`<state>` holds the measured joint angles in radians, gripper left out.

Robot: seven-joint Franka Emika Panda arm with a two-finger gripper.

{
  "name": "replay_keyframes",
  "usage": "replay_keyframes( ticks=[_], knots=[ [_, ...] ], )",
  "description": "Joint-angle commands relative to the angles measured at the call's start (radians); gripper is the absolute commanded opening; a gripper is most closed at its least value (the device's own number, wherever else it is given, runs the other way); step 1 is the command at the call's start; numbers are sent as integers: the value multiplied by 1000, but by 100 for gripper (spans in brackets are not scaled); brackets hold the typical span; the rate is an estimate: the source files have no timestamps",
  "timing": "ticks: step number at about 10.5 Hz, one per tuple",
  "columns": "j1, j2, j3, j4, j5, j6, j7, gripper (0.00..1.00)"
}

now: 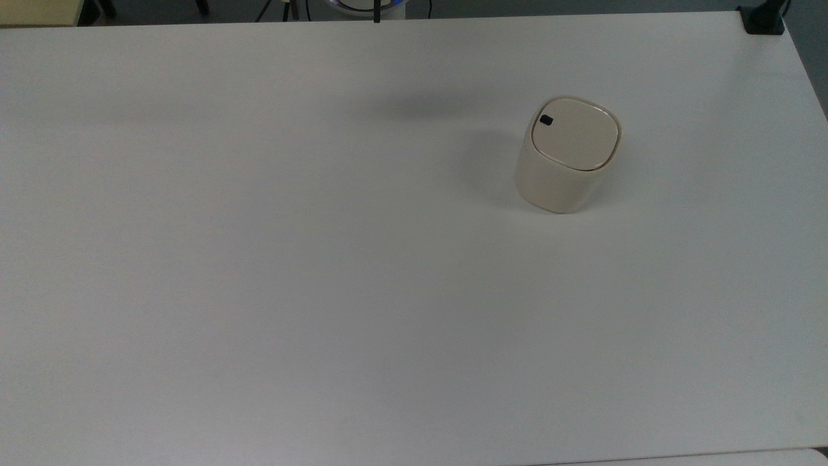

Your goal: Close the trash bin

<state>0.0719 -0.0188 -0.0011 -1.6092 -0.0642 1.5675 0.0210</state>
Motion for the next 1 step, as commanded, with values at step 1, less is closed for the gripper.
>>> replay_keyframes(
  ticks=[1],
  knots=[
    [0,-21,4,-20,-17,17,14,100]
  ],
)
